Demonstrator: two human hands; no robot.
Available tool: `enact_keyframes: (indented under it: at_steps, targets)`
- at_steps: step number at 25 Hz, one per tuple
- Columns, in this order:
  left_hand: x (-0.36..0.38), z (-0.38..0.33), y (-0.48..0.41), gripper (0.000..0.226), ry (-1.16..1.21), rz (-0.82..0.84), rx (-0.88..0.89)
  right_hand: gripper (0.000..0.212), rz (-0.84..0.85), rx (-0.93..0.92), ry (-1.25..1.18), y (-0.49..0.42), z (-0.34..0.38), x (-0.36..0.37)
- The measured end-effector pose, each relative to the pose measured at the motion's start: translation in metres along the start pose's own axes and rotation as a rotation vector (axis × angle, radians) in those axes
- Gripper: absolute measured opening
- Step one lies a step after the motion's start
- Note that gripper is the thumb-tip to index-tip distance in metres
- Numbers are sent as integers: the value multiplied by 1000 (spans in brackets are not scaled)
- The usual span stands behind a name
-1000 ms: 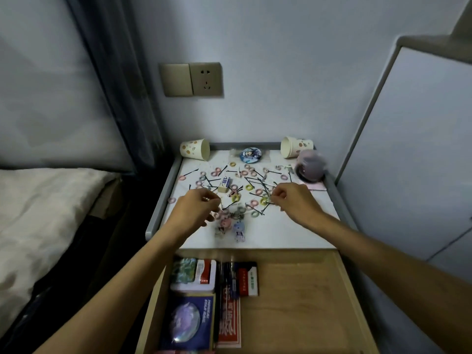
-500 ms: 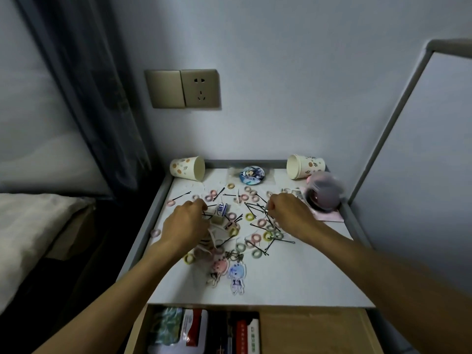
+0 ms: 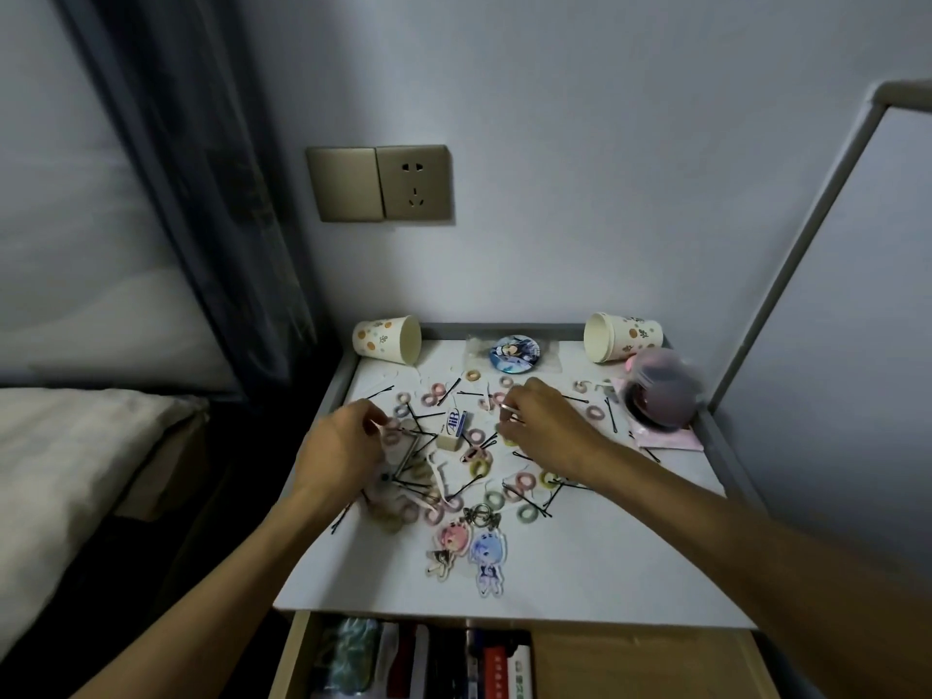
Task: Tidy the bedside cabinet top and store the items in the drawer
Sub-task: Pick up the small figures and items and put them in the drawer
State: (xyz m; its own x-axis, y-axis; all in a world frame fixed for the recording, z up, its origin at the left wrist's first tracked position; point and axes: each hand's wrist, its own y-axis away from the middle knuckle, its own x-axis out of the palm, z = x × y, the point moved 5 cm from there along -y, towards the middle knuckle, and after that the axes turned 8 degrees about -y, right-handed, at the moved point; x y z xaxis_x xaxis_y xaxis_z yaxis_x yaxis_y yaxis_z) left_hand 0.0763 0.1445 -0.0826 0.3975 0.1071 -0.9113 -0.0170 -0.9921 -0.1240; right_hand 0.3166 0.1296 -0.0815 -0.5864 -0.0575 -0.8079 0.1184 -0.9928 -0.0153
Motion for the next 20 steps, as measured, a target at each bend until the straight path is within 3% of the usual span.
enact_keyframes:
  at_steps: [4,9,14,20]
  targets:
    - [-8,22,3,18,63,18,-57,54,54,-41,43,-14,26,23]
    - [7,-6,4,13,-110,31,89,58,-1,-32,79,-29,43,40]
    - [34,-34,-7,24,-364,92,71,25,-82,-5,69,-35,38,39]
    - [41,-38,-21,30,-303,139,38,13,-164,92,-16,-34,35,33]
